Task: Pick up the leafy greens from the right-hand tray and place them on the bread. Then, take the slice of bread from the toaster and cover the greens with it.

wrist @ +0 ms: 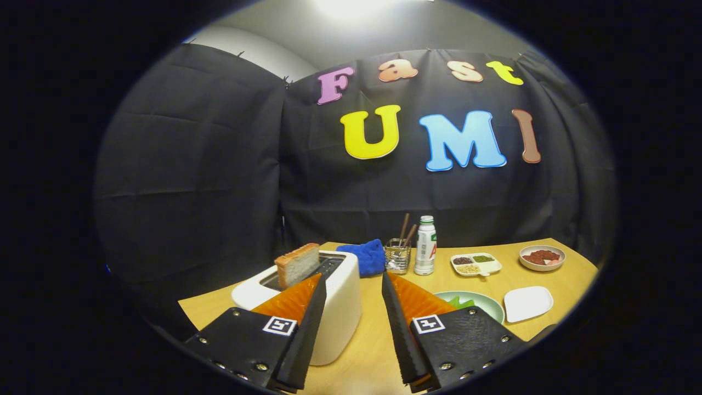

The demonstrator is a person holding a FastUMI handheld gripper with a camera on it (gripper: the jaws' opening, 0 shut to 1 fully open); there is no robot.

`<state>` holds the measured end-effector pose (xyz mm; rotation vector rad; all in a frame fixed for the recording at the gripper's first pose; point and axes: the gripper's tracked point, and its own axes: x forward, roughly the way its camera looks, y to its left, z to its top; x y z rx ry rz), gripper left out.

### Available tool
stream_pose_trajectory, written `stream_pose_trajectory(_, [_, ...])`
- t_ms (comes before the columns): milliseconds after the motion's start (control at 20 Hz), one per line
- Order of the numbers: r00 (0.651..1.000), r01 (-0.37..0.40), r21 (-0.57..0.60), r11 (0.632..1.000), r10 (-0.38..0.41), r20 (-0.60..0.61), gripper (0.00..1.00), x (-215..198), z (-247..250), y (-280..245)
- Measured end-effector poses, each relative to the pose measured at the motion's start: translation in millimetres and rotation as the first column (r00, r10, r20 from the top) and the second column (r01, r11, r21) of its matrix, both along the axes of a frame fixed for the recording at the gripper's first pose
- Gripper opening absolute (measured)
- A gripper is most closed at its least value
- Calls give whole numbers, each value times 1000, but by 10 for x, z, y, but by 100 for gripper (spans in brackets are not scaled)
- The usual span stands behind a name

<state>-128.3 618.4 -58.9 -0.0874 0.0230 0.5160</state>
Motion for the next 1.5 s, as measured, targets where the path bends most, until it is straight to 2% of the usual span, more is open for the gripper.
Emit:
stream_pose_trajectory(300, [998, -64, -25, 998, 64, -15, 63, -82, -28, 609])
stream_pose_trajectory(650, [998, -38, -54, 998, 35, -57, 63, 152, -149, 893])
stream_pose_trajectory(850, [997, 8, -81, 997, -15, -81, 62, 321, -281, 935])
stream_pose_trajectory(950, [995, 8, -80, 997, -16, -95, 35, 303, -248, 922])
stream_pose_trajectory(1000, [993, -2, -77, 997, -7, -115, 27, 310, -322, 946])
stream_pose_trajectory(1150, [989, -36, -42, 998, 30, -147, 27, 262, -326, 962])
stream_pose_trajectory(1250, [990, -14, -37, 999, 9, -139, 27, 281, -307, 930])
stream_pose_trajectory(1300, [989, -26, -36, 999, 20, -149, 5, 301, -310, 953])
stream_pose_trajectory(1500, [992, -37, -64, 997, 28, -123, 4, 265, -272, 984])
